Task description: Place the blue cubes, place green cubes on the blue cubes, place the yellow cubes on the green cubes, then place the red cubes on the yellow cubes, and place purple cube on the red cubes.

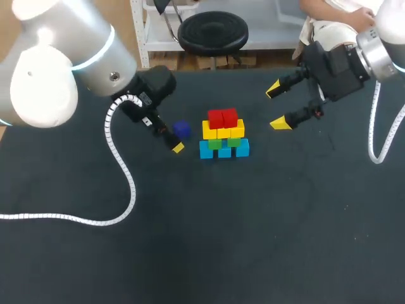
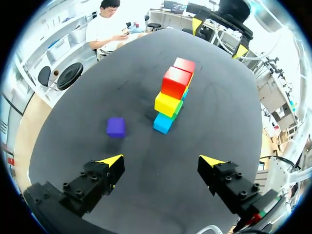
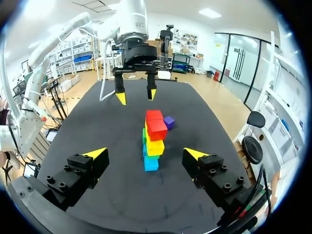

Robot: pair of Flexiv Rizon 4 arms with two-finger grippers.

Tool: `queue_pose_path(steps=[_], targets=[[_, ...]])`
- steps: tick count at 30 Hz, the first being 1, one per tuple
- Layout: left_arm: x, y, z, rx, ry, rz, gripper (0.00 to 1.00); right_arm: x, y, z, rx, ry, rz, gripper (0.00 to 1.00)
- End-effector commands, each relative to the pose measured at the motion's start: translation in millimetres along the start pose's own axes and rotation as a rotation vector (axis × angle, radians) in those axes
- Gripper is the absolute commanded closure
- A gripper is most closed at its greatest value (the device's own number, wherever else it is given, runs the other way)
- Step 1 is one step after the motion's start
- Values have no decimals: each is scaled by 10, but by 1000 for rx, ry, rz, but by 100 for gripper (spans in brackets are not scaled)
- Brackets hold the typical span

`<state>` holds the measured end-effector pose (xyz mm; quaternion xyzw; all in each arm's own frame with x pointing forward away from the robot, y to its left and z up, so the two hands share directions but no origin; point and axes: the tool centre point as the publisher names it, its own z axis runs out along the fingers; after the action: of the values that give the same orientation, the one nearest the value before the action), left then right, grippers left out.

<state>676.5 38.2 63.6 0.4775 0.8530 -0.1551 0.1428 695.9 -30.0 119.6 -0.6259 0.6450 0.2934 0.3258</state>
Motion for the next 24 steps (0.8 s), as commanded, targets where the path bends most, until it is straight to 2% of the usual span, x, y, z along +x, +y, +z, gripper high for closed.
queue_pose_path(steps=[1,9,15,24], targets=[[-67,76,30,10,12,6,0,1,8,-2,2,-1,0,0],[-132,166,102,12,-9,13,0,1,8,-2,2,-1,0,0],[-176,232,187,-5,-57,34,0,1,8,-2,2,-1,0,0],[-185,291,245,-1,-53,36,0,1,8,-2,2,-1,0,0]])
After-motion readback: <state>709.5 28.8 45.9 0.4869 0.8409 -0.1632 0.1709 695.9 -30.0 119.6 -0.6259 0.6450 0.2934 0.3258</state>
